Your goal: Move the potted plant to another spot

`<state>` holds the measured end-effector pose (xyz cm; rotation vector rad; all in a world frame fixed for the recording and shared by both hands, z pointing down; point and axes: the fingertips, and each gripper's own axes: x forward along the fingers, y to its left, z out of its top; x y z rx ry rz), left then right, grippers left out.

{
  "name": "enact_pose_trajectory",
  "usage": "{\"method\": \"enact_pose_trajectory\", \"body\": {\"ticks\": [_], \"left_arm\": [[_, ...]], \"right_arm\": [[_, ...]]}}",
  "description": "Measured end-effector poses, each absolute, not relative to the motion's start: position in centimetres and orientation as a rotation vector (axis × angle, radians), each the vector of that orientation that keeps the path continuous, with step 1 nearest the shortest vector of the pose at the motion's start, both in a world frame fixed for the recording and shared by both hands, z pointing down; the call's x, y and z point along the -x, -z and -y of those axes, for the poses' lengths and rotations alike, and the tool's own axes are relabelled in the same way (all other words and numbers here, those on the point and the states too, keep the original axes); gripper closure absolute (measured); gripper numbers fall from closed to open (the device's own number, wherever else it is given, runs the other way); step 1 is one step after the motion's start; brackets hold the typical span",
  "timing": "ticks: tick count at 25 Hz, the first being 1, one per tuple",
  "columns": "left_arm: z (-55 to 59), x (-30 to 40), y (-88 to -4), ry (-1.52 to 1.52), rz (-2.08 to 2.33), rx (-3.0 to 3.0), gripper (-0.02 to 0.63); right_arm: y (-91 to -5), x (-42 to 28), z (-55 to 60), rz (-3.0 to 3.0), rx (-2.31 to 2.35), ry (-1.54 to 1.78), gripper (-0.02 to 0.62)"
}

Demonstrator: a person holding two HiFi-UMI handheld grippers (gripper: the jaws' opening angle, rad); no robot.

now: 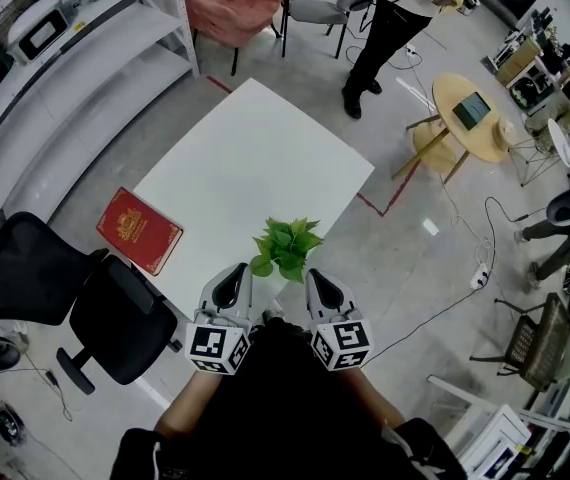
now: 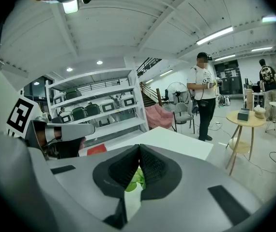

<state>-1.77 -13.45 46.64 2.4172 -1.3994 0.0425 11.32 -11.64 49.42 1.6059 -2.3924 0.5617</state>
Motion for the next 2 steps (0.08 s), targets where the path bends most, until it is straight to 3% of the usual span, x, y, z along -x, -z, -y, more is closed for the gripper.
{"method": "enact_pose_trajectory", "body": {"ticks": [2], "left_arm": [[13.46, 1.77, -46.69, -0.044, 1.399, -2.417, 0.588]], "right_arm": [[-49.45, -11.32, 11.66, 2.394, -1.607, -0.562, 0.583]]}}
